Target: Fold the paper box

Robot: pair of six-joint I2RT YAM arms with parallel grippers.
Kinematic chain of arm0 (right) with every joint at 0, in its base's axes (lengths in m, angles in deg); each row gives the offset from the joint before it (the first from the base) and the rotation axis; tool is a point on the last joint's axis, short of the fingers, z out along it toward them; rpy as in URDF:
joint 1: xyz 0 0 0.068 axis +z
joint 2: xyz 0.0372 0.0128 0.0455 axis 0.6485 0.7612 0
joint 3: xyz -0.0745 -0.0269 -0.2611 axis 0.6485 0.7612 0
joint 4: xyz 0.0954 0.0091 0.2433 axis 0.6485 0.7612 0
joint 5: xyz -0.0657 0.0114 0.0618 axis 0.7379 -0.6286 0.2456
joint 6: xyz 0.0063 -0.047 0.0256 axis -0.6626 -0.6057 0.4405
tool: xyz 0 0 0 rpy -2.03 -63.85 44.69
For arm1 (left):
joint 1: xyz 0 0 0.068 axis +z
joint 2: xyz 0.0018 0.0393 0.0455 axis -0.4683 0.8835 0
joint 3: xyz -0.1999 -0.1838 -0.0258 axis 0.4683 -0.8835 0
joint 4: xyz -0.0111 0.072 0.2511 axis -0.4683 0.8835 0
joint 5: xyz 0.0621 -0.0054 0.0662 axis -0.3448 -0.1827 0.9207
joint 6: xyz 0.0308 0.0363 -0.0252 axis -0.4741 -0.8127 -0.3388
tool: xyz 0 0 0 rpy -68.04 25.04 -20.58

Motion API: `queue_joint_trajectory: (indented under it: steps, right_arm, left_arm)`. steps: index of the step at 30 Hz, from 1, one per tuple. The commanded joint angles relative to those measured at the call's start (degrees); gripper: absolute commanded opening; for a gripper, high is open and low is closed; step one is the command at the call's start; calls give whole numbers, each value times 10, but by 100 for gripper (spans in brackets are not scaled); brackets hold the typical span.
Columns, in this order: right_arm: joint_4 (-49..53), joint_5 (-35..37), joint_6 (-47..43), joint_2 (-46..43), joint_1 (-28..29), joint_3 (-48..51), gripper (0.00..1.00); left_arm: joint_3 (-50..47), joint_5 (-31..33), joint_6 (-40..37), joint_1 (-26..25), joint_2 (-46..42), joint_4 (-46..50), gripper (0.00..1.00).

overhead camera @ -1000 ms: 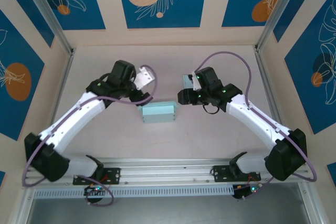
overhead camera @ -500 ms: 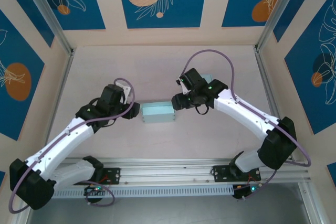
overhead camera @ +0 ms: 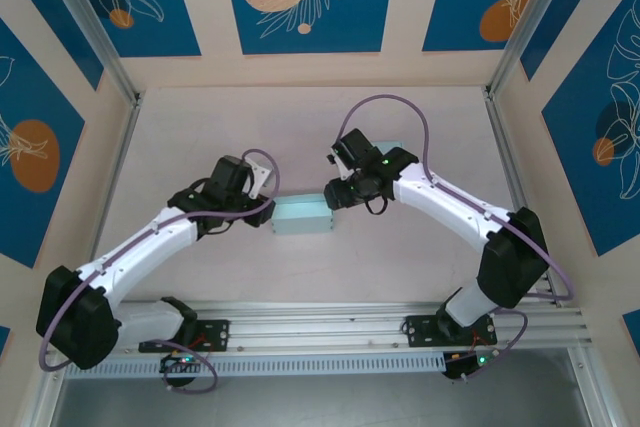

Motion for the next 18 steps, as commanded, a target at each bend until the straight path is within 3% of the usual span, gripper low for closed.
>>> queue_joint_trajectory:
  steps: [1, 5, 8, 18]
  right_arm:
    - [-3, -20, -5, 9, 2, -25, 41]
    - [-3, -28, 7, 11, 3, -28, 32]
    - [-4, -36, 18, 11, 4, -26, 21]
    - [-14, -41, 70, 13, 8, -15, 21]
  left_arm:
    - [23, -13, 5, 7, 9, -4, 23]
    - [32, -11, 19, 7, 19, 6, 8]
    - [39, -20, 32, 8, 25, 12, 4]
    - [43, -37, 90, 7, 31, 11, 0]
